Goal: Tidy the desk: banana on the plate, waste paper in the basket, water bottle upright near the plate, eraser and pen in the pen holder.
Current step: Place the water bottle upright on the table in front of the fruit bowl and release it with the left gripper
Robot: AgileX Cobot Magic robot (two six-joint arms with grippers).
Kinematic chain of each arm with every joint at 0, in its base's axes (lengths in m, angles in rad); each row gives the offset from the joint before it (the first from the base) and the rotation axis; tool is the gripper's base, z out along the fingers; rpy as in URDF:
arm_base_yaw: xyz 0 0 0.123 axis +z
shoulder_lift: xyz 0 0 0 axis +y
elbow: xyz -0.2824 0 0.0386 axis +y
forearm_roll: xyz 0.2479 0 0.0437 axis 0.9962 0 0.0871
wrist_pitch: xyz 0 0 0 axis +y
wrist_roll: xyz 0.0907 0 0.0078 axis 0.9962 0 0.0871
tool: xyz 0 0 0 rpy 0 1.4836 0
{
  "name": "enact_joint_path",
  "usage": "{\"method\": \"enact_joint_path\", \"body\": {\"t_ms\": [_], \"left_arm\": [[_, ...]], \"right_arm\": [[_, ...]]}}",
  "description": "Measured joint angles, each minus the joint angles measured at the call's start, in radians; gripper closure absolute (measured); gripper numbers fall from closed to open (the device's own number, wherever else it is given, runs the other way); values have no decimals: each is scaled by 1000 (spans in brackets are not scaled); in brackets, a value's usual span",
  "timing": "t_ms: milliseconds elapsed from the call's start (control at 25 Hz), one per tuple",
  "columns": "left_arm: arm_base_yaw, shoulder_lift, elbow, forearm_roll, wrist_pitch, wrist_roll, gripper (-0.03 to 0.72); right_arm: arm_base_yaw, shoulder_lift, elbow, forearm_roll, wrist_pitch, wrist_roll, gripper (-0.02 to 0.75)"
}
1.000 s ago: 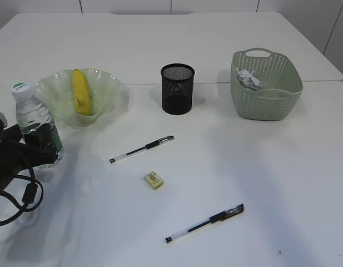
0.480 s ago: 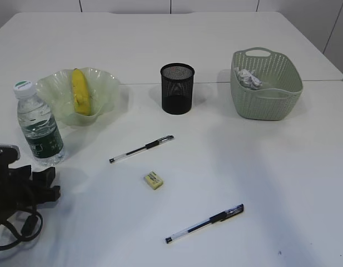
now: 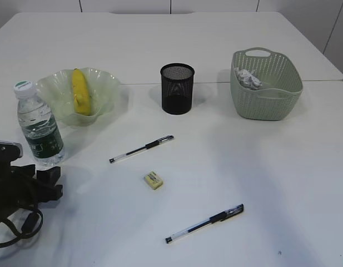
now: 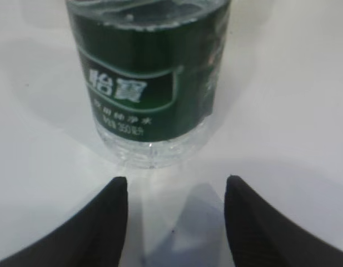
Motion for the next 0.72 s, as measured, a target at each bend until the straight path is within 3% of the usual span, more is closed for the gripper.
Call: {"method": "enact_joint_path", "body": {"t_ms": [240,720], "left_arm": [[0,-13,0,9,2,0,167],[0,-92,0,1,4,-2,146]], "right_arm": [[0,0,0,-7,0,0,310],[0,0,0,-10,0,0,310]]}}
